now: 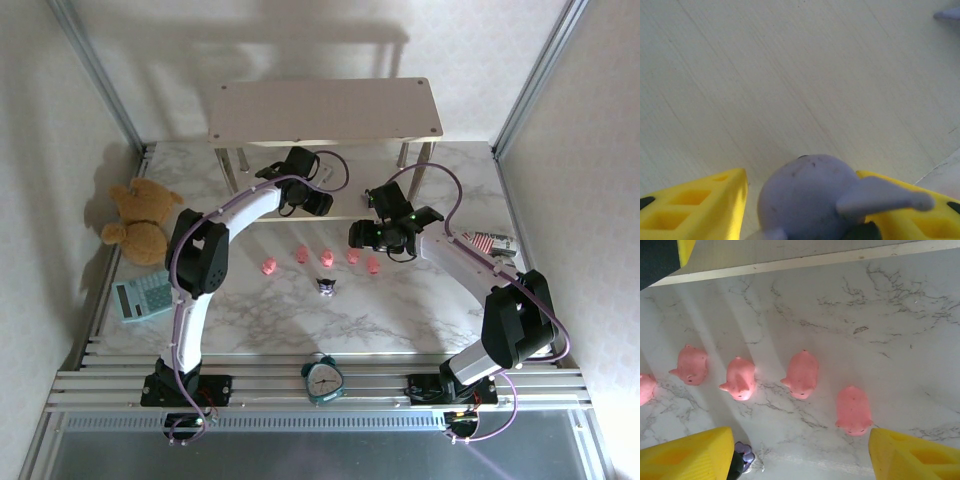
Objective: Place and organize the plastic toys onto the shelf
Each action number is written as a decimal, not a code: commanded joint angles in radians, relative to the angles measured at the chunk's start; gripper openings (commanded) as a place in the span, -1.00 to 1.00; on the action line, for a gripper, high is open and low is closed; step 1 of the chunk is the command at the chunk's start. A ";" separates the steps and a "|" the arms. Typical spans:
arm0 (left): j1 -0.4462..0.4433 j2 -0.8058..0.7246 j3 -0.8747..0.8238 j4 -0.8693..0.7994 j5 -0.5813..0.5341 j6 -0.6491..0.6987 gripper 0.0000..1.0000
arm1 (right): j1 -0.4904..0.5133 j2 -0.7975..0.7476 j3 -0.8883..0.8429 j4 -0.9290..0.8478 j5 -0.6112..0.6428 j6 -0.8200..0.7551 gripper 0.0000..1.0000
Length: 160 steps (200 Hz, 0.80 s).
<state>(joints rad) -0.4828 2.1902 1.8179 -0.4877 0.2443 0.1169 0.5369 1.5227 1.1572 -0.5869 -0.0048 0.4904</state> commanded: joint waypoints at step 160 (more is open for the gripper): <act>-0.006 -0.034 -0.024 0.018 -0.033 0.012 0.20 | -0.014 -0.001 -0.018 0.011 -0.019 -0.001 0.45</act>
<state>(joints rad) -0.4828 2.1910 1.8168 -0.4824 0.2379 0.1169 0.5297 1.5227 1.1553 -0.5861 -0.0055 0.4904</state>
